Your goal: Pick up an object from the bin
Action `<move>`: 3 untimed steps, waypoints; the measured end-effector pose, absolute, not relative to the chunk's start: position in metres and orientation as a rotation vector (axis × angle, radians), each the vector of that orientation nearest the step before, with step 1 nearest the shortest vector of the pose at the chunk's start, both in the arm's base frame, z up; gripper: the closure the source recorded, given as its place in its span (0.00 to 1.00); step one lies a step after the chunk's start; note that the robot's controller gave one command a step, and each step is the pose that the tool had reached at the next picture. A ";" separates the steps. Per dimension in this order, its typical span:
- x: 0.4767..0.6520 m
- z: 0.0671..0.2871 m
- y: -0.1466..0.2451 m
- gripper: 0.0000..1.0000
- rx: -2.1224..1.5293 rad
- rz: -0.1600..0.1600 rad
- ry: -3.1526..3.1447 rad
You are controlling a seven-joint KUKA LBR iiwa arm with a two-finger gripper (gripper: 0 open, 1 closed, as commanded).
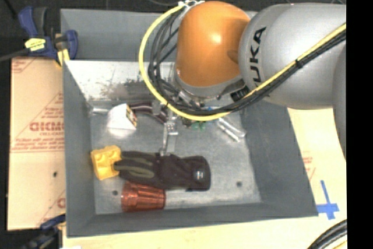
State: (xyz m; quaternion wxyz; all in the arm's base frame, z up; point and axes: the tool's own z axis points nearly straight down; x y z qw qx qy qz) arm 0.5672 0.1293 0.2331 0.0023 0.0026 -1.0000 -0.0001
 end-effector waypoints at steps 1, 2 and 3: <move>0.568 0.238 0.128 0.00 0.002 -0.002 -3.145; 0.547 0.185 0.111 0.00 0.167 -0.001 -3.141; 0.524 0.155 0.100 0.00 0.516 0.000 -3.104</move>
Offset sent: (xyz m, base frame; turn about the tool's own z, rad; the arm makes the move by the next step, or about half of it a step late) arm -0.0677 -0.0554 -0.1631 -0.3195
